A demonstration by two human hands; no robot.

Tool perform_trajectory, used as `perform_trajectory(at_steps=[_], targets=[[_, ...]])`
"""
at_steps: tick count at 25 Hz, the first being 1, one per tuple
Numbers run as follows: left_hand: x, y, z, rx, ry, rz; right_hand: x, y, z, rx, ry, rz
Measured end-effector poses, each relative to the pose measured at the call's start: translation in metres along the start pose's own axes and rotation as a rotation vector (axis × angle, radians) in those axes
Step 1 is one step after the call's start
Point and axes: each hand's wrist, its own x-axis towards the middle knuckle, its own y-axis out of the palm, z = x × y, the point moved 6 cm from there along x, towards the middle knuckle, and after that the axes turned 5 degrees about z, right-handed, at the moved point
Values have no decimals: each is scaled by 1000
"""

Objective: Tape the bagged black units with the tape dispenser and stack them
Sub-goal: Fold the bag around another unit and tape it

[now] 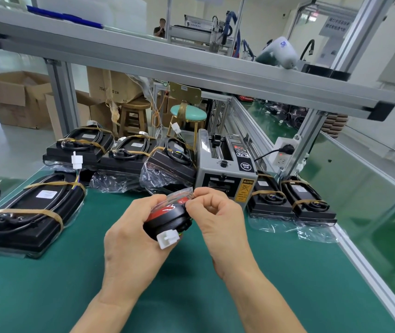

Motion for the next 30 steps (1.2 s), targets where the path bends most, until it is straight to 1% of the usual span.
perform_trajectory(at_steps=[2, 5, 6, 10, 14, 16, 18, 21, 22, 25, 30], targets=[[0, 1, 0, 0, 1, 2, 0, 0, -2, 55, 18, 1], [0, 0, 2, -16, -20, -2, 0, 4, -11, 313, 113, 72], [0, 0, 3, -23, -27, -5, 0, 5, -11, 344, 125, 88], [1, 0, 1, -26, -19, -4, 0, 6, -5, 253, 81, 70], [0, -1, 1, -14, -7, -7, -1, 1, -6, 112, 35, -24], [0, -3, 3, -17, -8, -18, -2, 0, -7, 91, 19, -43], [0, -3, 5, -16, -12, -26, -2, 2, -8, 134, 30, -33], [0, -3, 9, -30, -46, -31, -1, 8, -11, 348, 91, 36], [1, -3, 10, -28, -49, -29, 0, 8, -10, 376, 92, 58], [0, -2, 9, 5, -22, -24, -1, 7, -6, 286, 57, 69], [1, -2, 3, -9, -14, -42, 1, 4, -6, 137, 22, 19]])
